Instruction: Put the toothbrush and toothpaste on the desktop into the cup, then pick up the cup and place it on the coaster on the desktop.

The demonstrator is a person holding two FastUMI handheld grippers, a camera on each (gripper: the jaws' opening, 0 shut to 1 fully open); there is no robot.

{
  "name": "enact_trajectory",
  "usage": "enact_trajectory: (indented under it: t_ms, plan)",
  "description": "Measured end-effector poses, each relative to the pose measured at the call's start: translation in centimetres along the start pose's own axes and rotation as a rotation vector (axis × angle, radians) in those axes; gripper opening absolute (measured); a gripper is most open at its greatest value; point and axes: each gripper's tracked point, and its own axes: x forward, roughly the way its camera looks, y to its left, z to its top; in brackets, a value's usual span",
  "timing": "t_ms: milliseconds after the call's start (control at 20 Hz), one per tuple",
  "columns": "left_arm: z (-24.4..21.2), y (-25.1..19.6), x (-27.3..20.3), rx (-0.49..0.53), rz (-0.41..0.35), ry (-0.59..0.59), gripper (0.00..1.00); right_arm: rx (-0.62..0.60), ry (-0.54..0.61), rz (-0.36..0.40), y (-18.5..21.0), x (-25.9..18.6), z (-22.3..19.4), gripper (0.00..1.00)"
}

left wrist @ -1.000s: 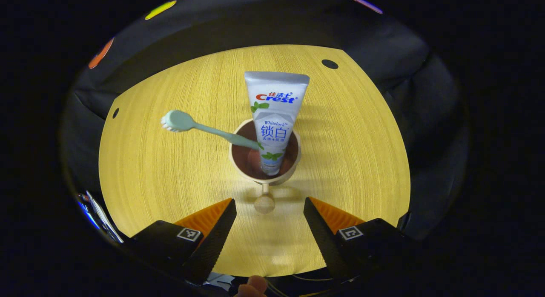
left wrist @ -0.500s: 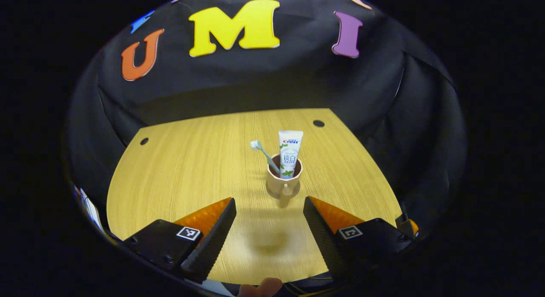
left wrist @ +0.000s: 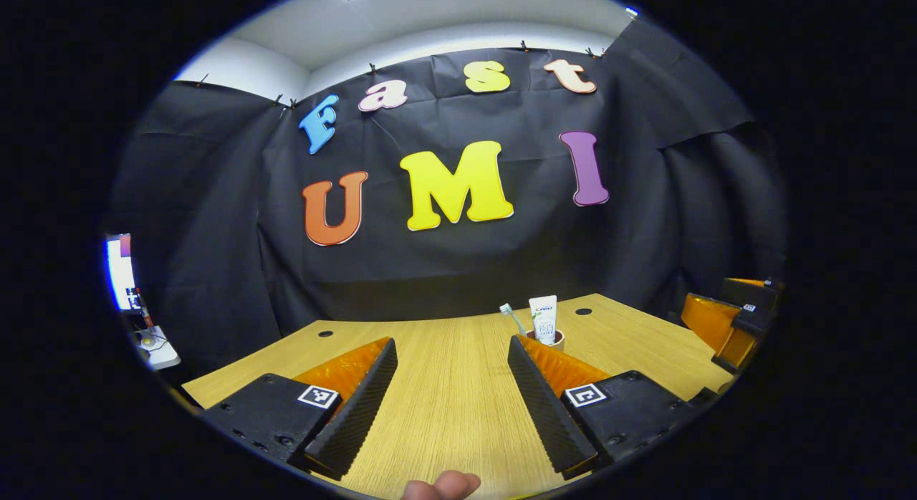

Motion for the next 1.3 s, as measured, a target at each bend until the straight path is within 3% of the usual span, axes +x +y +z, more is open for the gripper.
enact_trajectory:
  t_ms: [300,450,650,700,950,1200,1250,1300]
  plan:
    - [-1.2,0.0,-0.3,-0.099,-0.024,-0.053,1.0,-0.04,0.009,-0.007,0.3,0.3,-1.1,0.95]
    - [-1.8,-0.9,-0.2,-0.155,-0.071,-0.056,1.0,-0.048,-0.014,-0.024,-0.2,0.2,-1.0,0.95]
    - [-1.5,-0.8,0.1,-0.162,-0.078,-0.079,1.0,-0.042,0.0,-0.056,-0.6,0.6,-1.9,0.95]
    - [-1.4,-0.6,0.2,-0.162,-0.073,-0.089,1.0,-0.044,0.01,-0.048,-0.3,0.6,-2.3,0.91]
    - [-1.8,0.8,0.1,-0.163,-0.025,-0.093,1.0,-0.049,0.004,-0.041,0.1,0.9,-2.2,0.95]
    - [-1.2,0.6,0.1,-0.14,-0.032,-0.11,0.99,-0.058,-0.008,-0.036,0.0,0.5,-1.9,0.95]
    - [-1.0,0.6,0.0,-0.138,-0.031,-0.117,0.99,-0.061,-0.01,-0.037,-0.1,0.4,-1.8,0.91]
    - [-0.8,0.4,0.0,-0.14,-0.039,-0.123,0.99,-0.063,-0.013,-0.037,-0.2,0.3,-1.7,0.95]
